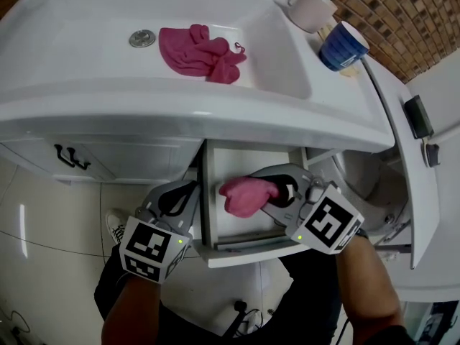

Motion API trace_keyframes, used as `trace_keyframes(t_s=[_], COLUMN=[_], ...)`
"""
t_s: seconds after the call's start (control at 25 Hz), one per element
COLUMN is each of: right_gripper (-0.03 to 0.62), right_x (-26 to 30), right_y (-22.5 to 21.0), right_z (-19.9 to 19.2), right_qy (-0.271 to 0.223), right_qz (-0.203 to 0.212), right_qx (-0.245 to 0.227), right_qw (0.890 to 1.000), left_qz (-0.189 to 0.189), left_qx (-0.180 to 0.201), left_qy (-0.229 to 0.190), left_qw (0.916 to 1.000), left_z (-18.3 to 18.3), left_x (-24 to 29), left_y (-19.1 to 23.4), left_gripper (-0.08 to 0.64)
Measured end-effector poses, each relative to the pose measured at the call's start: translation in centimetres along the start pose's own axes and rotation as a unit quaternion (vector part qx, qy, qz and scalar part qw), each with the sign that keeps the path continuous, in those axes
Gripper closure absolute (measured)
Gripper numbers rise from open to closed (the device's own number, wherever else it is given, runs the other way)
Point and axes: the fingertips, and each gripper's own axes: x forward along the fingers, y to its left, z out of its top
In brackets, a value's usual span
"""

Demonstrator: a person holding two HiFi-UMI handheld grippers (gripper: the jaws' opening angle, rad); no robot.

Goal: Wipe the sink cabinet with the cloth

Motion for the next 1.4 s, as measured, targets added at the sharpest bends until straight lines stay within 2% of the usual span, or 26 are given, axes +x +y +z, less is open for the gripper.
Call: trace_keyframes(t_s=[0.2, 0.4, 0.56, 1.16, 1.4], right_gripper=[0.511, 0.511, 0.511, 0.511, 0.511], right_x=[2.2, 2.7, 1.4, -4.1, -5.3], right_y=[1.0, 1.1, 0.5, -2.1, -2.7], right_z=[-0.2, -2.4, -4.7, -12.0, -13.4], right_qy=[0.009, 0.022, 0.059, 0.132, 0.135], right_qz=[0.018, 0.018, 0.007, -0.041, -0.052], right_qx=[-0.011, -0.015, -0.022, 0.007, 0.020], right_qw=[1.000, 0.999, 0.998, 0.990, 0.989], left_qz=[0.001, -0.003, -0.010, -0.019, -0.020], left_qx=[0.000, 0.002, 0.010, 0.020, 0.020], left_qy=[-0.001, -0.005, -0.004, 0.001, 0.000], left_qw=[1.0000, 1.0000, 0.9999, 0.9996, 0.9996], left_z=[0.0, 0.3, 0.4, 0.3, 0.2], left_x=[-0.4, -0.5, -0.3, 0.4, 0.5], left_y=[0.2, 0.2, -0.5, -1.5, -1.7], left_gripper=[0.554, 0.554, 0.554, 0.554, 0.554])
